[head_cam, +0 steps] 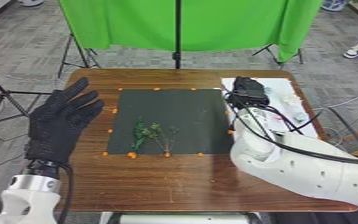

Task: Arrange flowers

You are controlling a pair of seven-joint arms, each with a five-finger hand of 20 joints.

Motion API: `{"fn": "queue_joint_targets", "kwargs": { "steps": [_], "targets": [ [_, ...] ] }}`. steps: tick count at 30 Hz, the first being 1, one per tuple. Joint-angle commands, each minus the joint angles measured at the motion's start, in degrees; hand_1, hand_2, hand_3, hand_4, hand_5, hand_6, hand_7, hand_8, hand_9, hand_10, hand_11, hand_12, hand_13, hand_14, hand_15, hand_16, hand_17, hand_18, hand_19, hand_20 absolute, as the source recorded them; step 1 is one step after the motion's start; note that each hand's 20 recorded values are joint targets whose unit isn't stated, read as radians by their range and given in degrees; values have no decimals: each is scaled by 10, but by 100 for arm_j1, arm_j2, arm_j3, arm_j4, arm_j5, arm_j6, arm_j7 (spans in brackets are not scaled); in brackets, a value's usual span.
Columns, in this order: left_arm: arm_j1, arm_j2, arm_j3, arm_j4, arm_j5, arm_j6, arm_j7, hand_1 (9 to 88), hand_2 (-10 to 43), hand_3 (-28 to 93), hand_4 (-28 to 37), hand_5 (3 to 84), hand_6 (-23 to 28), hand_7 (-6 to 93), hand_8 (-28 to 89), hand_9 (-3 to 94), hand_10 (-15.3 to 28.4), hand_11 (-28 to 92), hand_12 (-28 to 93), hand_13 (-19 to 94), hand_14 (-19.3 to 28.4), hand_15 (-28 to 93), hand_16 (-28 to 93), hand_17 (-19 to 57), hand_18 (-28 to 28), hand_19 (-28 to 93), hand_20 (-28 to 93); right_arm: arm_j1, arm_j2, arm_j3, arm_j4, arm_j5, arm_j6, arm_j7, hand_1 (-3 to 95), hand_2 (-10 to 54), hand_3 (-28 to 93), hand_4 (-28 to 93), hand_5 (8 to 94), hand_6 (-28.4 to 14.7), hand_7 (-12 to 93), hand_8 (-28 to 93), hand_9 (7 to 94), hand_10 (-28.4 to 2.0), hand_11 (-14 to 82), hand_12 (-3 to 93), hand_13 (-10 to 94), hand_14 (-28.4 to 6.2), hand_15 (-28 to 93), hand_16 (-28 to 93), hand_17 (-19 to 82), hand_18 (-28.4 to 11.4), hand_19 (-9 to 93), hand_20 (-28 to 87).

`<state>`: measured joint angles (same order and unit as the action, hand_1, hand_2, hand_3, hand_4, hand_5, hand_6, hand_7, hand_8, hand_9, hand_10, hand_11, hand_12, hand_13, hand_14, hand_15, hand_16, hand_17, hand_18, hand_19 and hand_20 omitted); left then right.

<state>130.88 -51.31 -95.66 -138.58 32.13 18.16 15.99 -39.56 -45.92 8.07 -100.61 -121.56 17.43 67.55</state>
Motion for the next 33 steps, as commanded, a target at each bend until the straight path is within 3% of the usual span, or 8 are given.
{"fn": "queue_joint_targets", "kwargs": {
  "steps": [1,5,7,10,18,33],
  "targets": [
    [-25,48,-16,-3,0,54,-125,215,108,750,-283,368,100,155,-108,315,219,276,94,229,284,554,-116,-96,234,577,119,-784,-427,522,-667,103,-691,-284,525,-95,713,-238,900,-29,216,133,937,-120,388,184,861,-86,651,206,496,-226,932,443],
    [-130,50,23,36,13,-45,-142,214,107,751,-283,368,100,153,-106,315,220,273,95,229,284,553,-115,-98,236,578,118,-1251,-647,841,-725,154,-1127,-411,529,-95,708,-234,901,-32,213,137,937,-119,392,184,860,-88,660,206,497,-229,932,451],
    [-176,20,40,39,35,-20,-243,213,106,750,-283,366,99,154,-105,313,219,271,97,225,284,550,-114,-99,237,578,118,-1323,-696,838,-700,228,-1175,-362,531,-95,707,-232,901,-35,213,142,937,-117,396,184,862,-87,666,205,500,-229,932,461],
    [-75,18,-13,0,30,12,-231,213,105,750,-283,364,100,148,-101,310,226,263,98,221,284,544,-114,-104,240,579,118,-1367,-754,783,-657,252,-1249,-331,532,-95,706,-230,903,-36,209,145,937,-117,398,184,863,-88,668,202,503,-229,932,470],
    [-103,-27,-31,5,73,-47,-344,215,104,749,-283,366,103,133,-87,312,231,237,119,218,284,522,-101,-108,242,579,115,-1394,-850,767,-579,474,-1552,-214,521,-95,706,-225,897,-36,212,160,937,-117,412,184,863,-90,678,199,506,-234,932,488],
    [-97,-1,-23,26,47,-65,-303,219,104,746,-277,368,104,123,-76,314,240,208,135,217,284,499,-87,-113,246,580,114,-1153,-997,588,-496,565,-1489,-73,470,-75,715,-226,897,-27,221,121,937,-119,421,180,864,-94,686,195,507,-238,932,502]
  ]
}}
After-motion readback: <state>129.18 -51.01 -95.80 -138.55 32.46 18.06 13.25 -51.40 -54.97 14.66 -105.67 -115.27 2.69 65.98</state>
